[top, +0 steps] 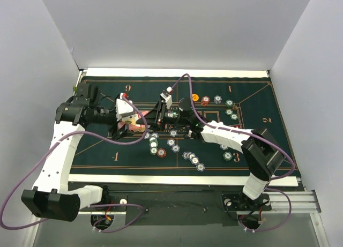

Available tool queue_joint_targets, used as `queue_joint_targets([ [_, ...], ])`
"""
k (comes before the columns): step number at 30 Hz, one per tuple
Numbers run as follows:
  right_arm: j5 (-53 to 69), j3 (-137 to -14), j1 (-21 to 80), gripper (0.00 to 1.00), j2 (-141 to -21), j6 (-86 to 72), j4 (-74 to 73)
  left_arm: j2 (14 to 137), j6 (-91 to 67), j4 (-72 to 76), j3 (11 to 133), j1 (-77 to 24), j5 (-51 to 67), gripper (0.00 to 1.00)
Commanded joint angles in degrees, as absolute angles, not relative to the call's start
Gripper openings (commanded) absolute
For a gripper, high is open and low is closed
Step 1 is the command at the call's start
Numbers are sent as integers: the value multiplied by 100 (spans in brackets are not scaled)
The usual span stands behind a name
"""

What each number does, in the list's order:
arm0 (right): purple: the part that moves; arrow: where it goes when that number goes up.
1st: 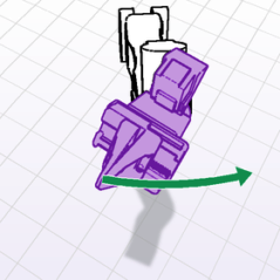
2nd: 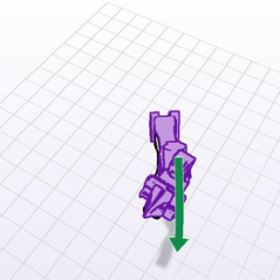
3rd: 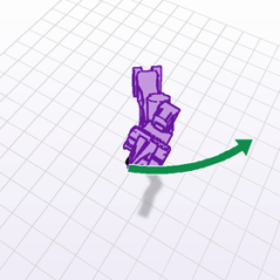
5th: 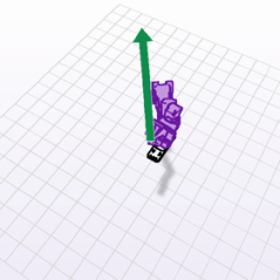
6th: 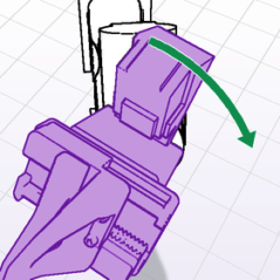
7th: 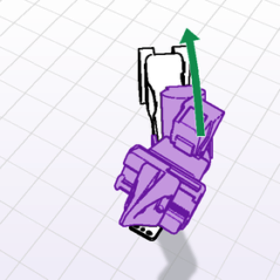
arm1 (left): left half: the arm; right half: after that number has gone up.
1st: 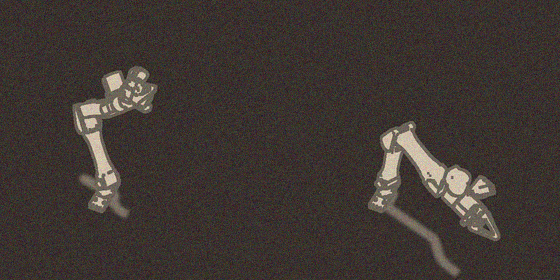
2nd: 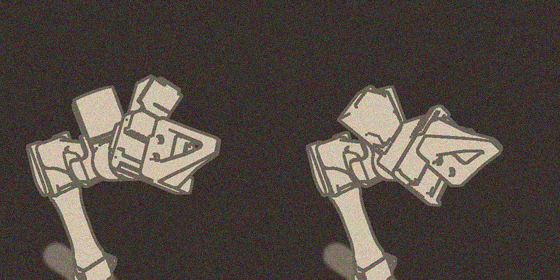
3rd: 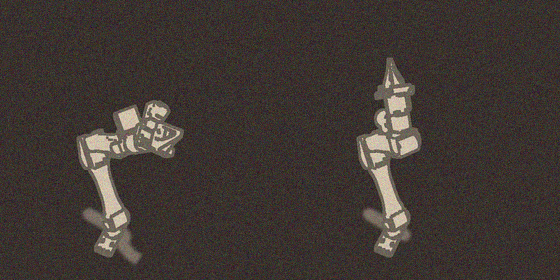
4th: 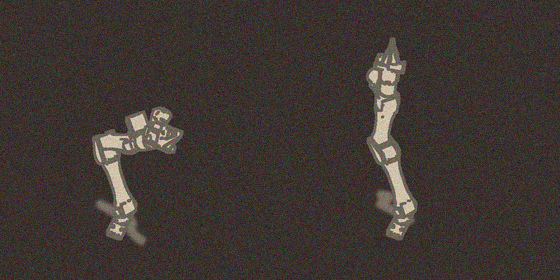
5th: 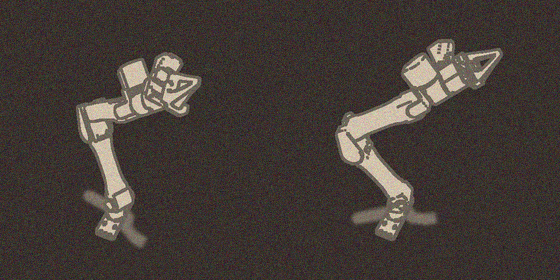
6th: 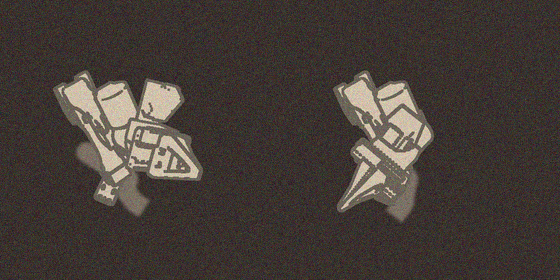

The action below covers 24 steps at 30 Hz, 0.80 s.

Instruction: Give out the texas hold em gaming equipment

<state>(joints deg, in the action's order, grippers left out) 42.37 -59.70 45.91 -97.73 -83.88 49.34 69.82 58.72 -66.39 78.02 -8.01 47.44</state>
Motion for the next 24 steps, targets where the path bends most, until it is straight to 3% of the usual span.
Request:
queue_joint_targets([
  [1,4324,-6188,4667,0,-9729,-8271,5343,6794,6046,-6635,7884,-765,5010,94],
  [7,4298,-6170,4676,0,-9712,-8315,5405,7066,6556,-7347,8059,-765,4992,92],
  [17,4280,-6170,4685,0,-9729,-8341,5423,7058,6442,-7040,8024,-756,4860,91],
  [19,4280,-6170,4685,0,-9756,-8350,5414,7128,6486,-7154,8112,-756,4904,85],
  [24,4280,-6196,4702,0,-9800,-8367,5440,7461,6873,-7813,8358,-765,5045,55],
])
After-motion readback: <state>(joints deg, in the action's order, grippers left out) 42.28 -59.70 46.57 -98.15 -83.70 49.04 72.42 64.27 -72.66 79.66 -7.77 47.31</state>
